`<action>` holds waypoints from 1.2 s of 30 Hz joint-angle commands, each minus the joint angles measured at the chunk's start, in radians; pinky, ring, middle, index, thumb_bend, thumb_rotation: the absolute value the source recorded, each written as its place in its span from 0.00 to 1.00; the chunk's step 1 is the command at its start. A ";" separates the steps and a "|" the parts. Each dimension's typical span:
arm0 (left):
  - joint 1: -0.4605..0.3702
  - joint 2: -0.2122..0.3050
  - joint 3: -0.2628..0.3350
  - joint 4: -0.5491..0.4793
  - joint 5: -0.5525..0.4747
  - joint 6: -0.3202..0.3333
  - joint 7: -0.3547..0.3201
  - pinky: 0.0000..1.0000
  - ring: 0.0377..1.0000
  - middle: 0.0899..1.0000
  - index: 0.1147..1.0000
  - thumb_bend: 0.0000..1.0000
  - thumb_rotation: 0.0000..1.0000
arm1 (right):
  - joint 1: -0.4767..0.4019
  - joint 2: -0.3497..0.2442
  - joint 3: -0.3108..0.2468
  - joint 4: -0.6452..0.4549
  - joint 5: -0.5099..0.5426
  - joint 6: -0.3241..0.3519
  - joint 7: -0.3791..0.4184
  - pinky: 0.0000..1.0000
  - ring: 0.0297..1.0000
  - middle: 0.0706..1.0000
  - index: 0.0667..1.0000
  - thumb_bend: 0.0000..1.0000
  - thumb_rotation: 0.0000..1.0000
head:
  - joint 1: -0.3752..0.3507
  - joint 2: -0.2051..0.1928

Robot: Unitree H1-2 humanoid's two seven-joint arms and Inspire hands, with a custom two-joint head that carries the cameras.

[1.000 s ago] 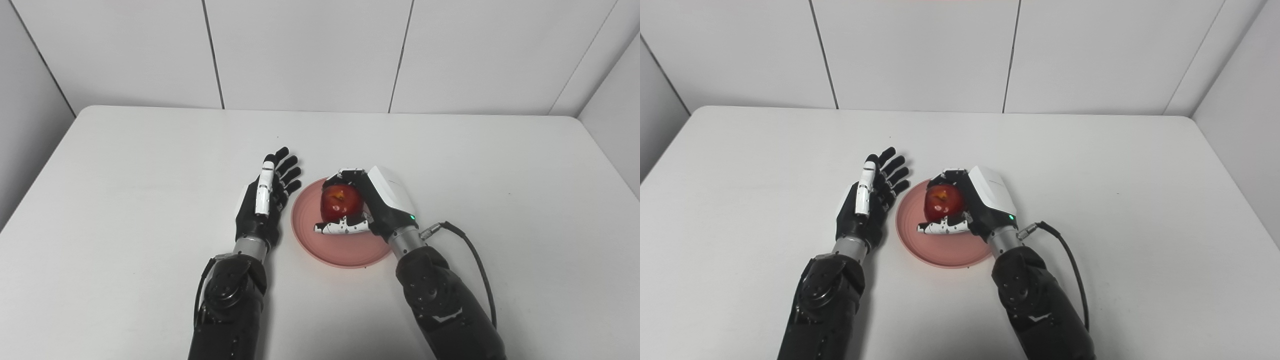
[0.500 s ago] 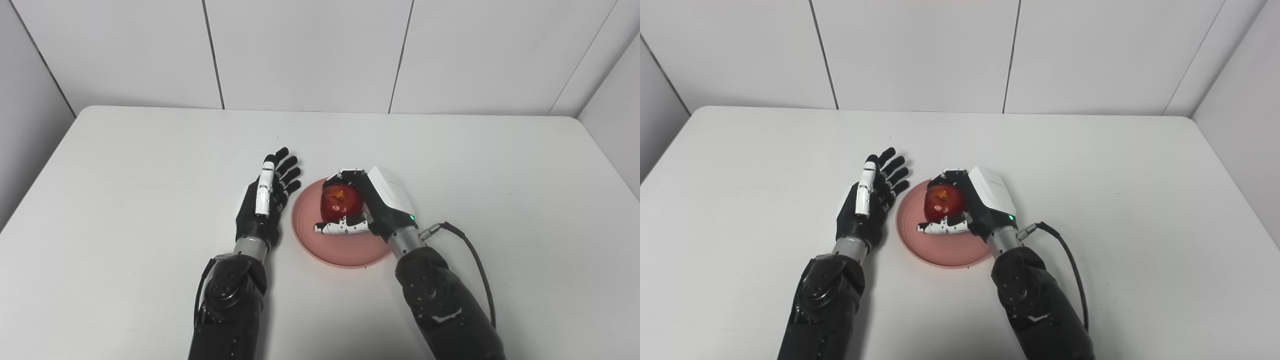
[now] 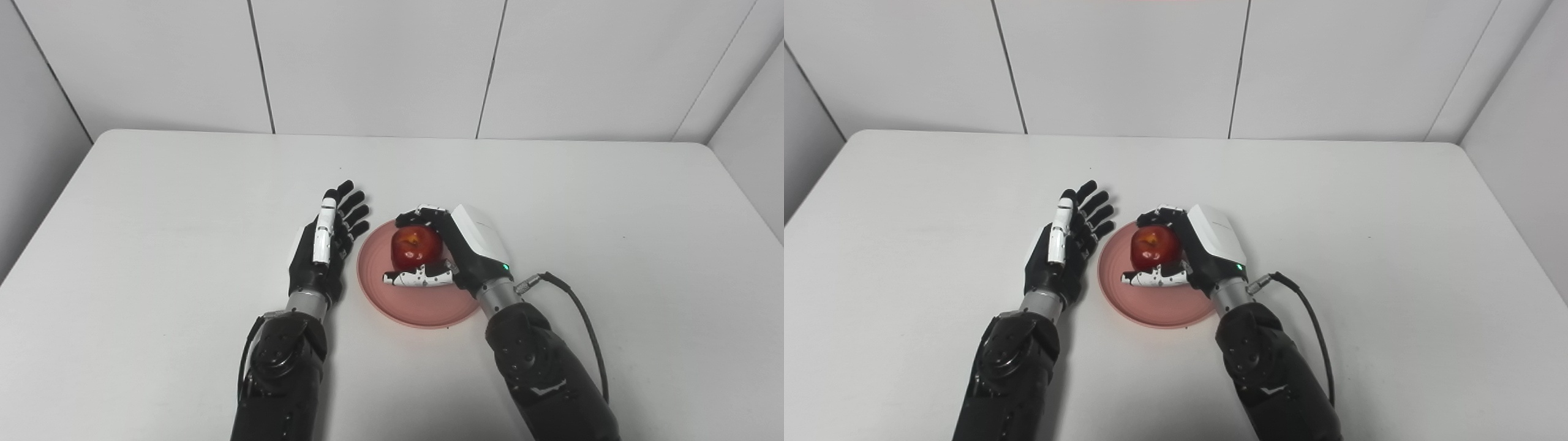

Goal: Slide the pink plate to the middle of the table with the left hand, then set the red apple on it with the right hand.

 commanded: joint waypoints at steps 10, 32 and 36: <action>-0.010 -0.029 -0.007 -0.011 0.005 -0.015 0.005 0.86 0.87 0.87 0.85 0.37 1.00 | -0.022 -0.004 -0.022 -0.044 0.018 0.003 0.051 0.66 0.72 0.75 0.77 1.00 0.41 | 0.001 -0.002; -0.007 -0.022 -0.011 0.000 0.005 -0.031 -0.004 0.86 0.86 0.87 0.85 0.38 1.00 | -0.011 -0.021 -0.096 -0.136 0.124 -0.045 0.070 0.75 0.82 0.85 0.88 1.00 0.48 | -0.008 -0.008; -0.004 -0.023 -0.008 -0.008 -0.002 -0.016 -0.003 0.86 0.87 0.87 0.85 0.38 1.00 | -0.015 -0.026 -0.105 -0.186 0.111 -0.016 0.081 0.76 0.83 0.86 0.88 1.00 0.53 | -0.010 -0.009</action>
